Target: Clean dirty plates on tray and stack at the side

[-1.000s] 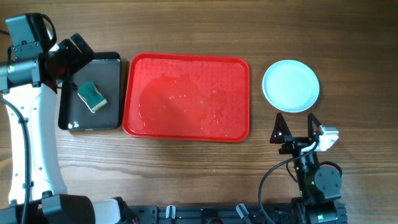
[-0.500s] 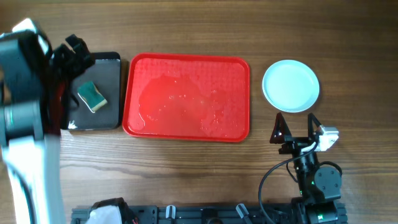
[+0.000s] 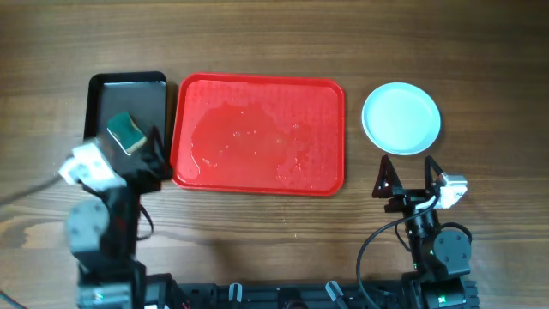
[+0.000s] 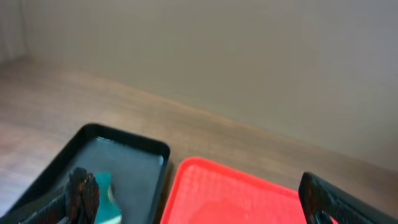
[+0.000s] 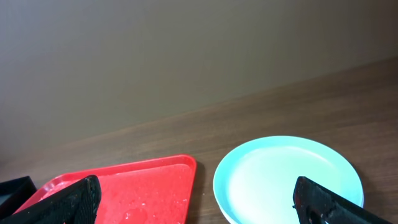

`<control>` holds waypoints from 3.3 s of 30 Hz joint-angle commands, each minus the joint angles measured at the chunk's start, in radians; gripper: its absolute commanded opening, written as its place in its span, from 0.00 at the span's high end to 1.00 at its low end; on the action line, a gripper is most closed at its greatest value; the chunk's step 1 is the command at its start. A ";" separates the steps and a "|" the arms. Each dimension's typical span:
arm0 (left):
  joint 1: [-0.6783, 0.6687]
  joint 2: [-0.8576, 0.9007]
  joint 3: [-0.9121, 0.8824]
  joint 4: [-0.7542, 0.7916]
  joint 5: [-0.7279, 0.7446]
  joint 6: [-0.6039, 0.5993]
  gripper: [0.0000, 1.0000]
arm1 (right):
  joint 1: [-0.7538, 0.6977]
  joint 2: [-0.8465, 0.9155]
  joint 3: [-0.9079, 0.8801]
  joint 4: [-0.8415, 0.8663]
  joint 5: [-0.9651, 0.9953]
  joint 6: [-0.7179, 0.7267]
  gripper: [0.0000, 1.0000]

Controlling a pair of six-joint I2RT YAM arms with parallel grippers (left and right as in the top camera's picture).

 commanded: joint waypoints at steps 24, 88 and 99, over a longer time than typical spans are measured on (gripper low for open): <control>-0.070 -0.413 -0.449 0.109 0.020 0.151 0.00 | -0.003 -0.004 -0.001 0.004 -0.015 0.001 0.00; -0.070 -0.410 -0.449 0.109 0.020 0.151 0.00 | -0.003 -0.004 -0.001 0.004 -0.015 0.001 0.00; -0.070 -0.410 -0.449 0.109 0.020 0.151 0.00 | -0.003 -0.004 -0.001 0.004 -0.016 0.002 0.00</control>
